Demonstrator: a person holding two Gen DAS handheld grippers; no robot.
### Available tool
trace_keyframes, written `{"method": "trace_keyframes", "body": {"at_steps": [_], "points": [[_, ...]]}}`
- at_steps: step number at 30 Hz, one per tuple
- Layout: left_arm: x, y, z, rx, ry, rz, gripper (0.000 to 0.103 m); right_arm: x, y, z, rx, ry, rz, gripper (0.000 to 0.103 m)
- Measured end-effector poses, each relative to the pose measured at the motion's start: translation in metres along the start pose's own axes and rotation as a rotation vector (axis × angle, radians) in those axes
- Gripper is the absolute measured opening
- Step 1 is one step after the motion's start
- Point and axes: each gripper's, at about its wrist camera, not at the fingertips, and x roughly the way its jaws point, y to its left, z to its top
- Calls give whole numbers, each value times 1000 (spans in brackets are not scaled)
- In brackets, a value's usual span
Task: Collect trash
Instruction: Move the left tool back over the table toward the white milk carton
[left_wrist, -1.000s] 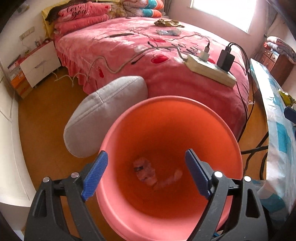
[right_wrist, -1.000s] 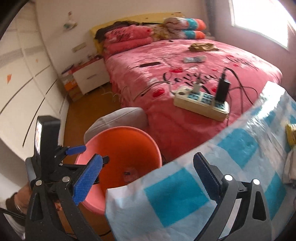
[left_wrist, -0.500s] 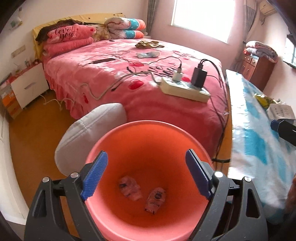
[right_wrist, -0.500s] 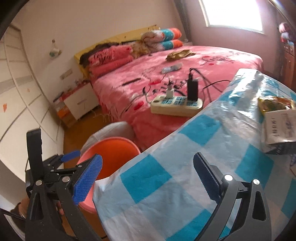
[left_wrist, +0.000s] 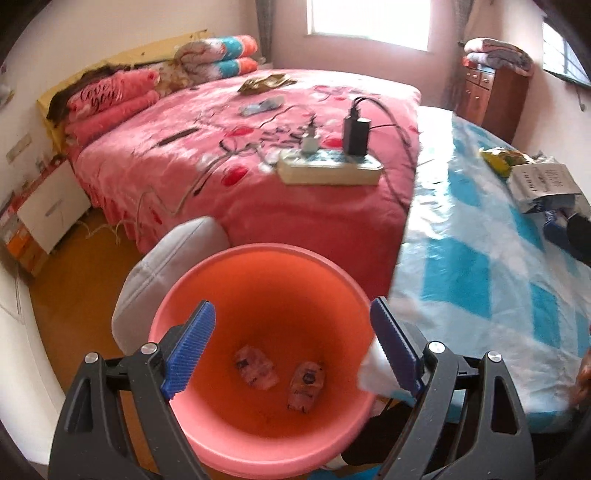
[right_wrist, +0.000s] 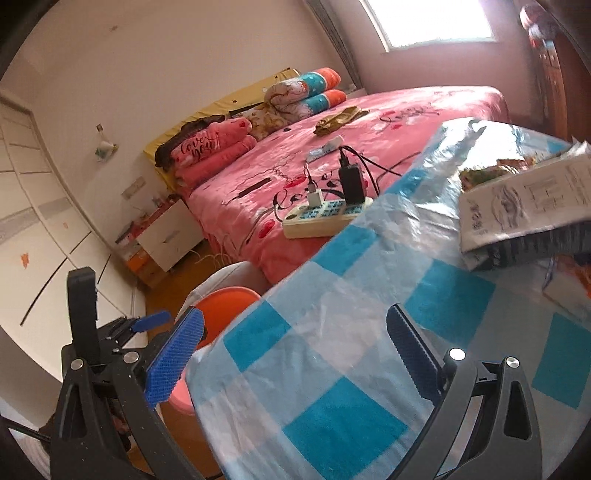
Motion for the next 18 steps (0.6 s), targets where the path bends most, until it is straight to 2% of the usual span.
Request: {"method": "trace_keyframes", "body": {"at_steps": [6, 9, 18], "points": [[-13, -24, 8, 51, -40, -15, 87, -12, -11, -6, 10, 5, 6, 98], [-14, -35, 10, 77, -35, 19, 86, -18, -14, -8, -9, 10, -12, 98], [-17, -64, 16, 128, -31, 1, 87, -37, -30, -17, -17, 11, -71, 98]]}}
